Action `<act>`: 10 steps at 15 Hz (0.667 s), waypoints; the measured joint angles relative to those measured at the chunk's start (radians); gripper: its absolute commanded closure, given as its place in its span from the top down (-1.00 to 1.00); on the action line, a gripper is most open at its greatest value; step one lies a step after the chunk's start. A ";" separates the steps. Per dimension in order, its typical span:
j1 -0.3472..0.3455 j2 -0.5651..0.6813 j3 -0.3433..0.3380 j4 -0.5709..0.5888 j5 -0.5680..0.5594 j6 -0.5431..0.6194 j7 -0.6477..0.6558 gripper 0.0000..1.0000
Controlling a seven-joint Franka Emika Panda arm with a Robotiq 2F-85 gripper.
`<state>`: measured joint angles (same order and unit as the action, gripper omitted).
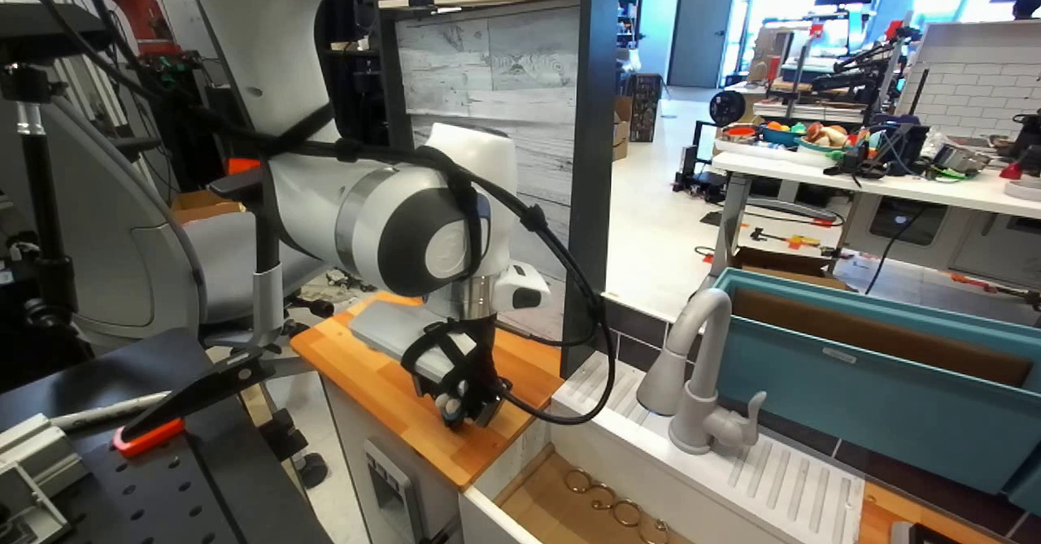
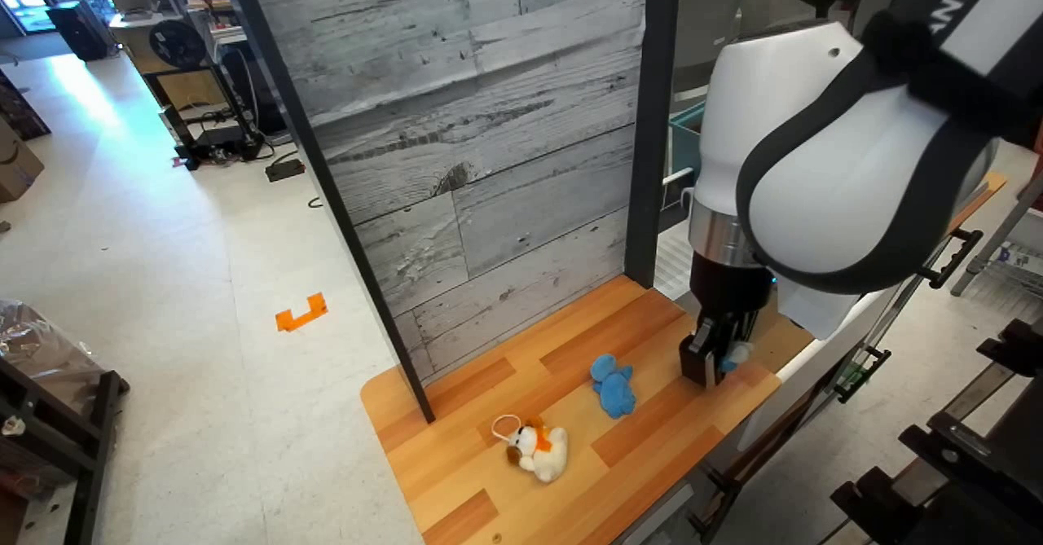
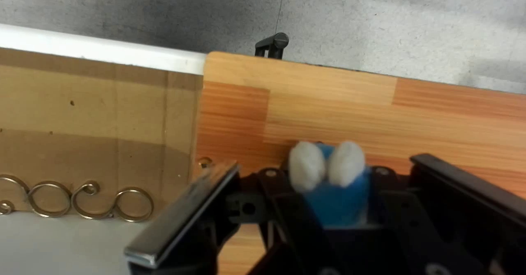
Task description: Move the right blue doll forward
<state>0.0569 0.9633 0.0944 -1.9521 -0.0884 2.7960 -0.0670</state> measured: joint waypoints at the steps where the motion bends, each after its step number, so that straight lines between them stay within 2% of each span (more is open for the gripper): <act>1: 0.010 0.010 -0.005 0.015 0.000 -0.010 0.002 -0.95; 3: 0.025 0.013 -0.014 0.030 0.000 -0.028 0.003 -0.95; 4: 0.031 0.015 -0.017 0.036 0.000 -0.029 0.003 -0.30; 5: 0.037 0.016 -0.021 0.039 -0.001 -0.031 0.003 -0.27; 10: 0.072 0.023 -0.037 0.064 -0.002 -0.053 0.007 0.42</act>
<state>0.1291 0.9863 0.0573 -1.8880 -0.0904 2.7429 -0.0599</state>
